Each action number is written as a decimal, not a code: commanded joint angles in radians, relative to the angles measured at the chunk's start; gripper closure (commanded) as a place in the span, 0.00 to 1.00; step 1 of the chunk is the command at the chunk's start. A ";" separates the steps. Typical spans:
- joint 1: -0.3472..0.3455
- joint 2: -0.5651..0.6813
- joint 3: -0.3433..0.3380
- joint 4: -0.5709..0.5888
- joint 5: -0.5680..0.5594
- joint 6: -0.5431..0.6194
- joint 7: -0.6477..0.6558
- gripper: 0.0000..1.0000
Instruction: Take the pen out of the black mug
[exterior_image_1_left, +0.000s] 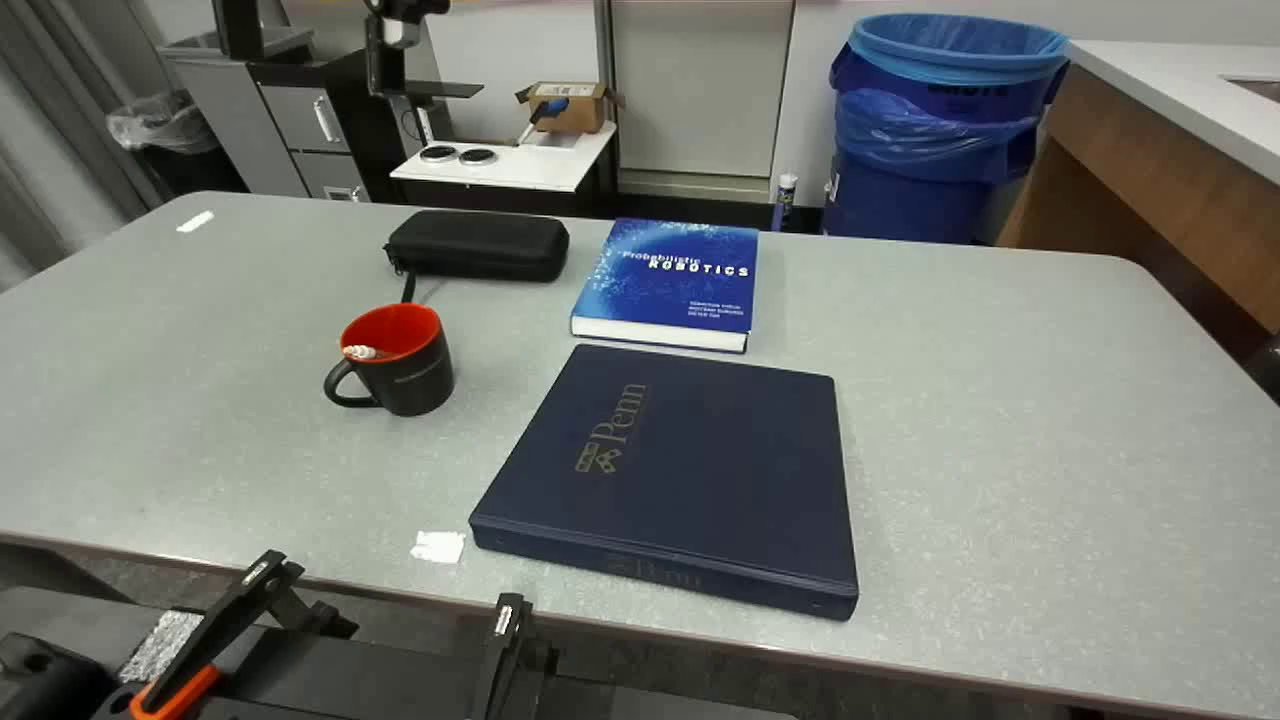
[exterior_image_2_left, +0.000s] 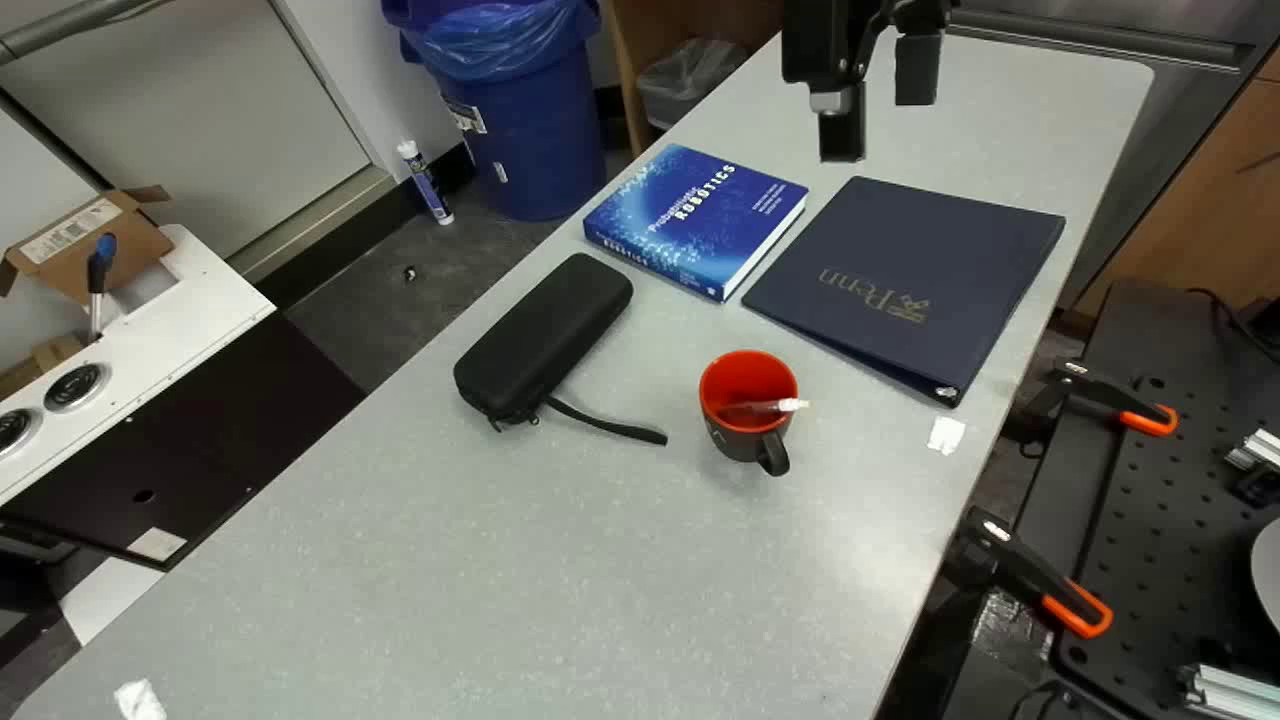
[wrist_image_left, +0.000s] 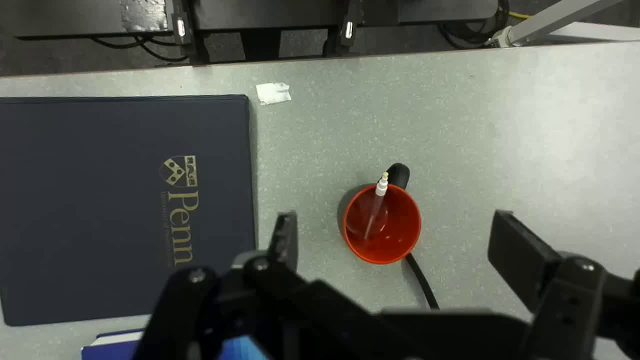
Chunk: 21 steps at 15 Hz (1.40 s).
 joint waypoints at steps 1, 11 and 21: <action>-0.012 0.001 0.011 0.001 0.002 -0.002 -0.002 0.00; 0.007 0.124 0.069 -0.071 -0.060 0.275 0.084 0.00; 0.054 0.303 0.132 -0.116 -0.047 0.410 0.073 0.00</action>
